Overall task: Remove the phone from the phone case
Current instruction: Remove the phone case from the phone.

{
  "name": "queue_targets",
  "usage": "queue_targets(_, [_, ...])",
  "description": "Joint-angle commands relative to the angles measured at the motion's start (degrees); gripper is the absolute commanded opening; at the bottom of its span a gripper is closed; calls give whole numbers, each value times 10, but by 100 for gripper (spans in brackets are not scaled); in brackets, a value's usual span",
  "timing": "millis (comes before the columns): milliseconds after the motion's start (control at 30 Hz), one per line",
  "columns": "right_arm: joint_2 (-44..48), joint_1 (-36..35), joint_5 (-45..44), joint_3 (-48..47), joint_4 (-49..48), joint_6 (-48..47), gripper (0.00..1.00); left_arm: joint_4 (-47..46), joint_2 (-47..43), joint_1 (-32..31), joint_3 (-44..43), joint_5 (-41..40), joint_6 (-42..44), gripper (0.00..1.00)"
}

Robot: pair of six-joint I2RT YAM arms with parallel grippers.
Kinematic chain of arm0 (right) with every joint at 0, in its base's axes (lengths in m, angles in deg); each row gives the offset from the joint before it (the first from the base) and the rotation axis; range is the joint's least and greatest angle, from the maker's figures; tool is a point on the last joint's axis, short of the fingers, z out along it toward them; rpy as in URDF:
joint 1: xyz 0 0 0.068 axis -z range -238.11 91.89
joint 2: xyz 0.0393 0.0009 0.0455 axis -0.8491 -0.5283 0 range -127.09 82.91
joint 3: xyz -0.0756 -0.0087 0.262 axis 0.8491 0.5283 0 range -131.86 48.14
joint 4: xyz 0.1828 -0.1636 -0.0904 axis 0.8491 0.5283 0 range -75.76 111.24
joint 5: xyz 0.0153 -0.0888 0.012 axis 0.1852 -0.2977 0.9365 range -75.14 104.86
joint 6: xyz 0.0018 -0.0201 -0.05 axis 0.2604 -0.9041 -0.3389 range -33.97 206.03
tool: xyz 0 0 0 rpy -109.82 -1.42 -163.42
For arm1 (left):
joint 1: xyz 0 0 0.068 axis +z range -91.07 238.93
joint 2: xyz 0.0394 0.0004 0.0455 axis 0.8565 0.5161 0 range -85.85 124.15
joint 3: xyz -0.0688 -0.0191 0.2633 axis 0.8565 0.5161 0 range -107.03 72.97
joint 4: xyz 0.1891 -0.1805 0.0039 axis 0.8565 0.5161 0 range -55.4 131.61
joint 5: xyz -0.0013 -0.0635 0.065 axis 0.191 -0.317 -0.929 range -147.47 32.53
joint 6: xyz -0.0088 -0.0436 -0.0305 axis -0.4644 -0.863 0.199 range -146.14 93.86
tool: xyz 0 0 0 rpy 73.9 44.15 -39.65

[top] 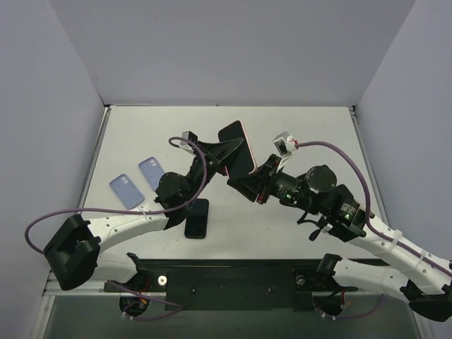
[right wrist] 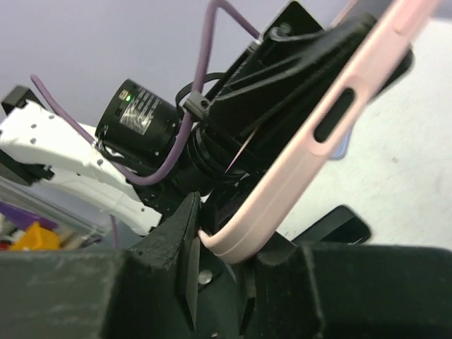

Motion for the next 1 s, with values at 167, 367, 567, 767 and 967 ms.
queue_targets(167, [-31,-18,-239,20,89,-431,0,101,-87,-10,-110,187,-119,0])
queue_targets(367, [-44,12,-239,19,38,-439,0,106,-123,-25,-102,195,-76,0])
queue_targets(567, [-36,34,-237,21,24,-416,0,103,-123,-28,-114,205,-66,0])
queue_targets(767, [0,194,47,135,-188,-59,0,-42,-65,-28,-131,225,-74,0])
queue_targets(967, [23,160,37,257,-282,93,0,-98,-50,-23,-118,208,-53,0])
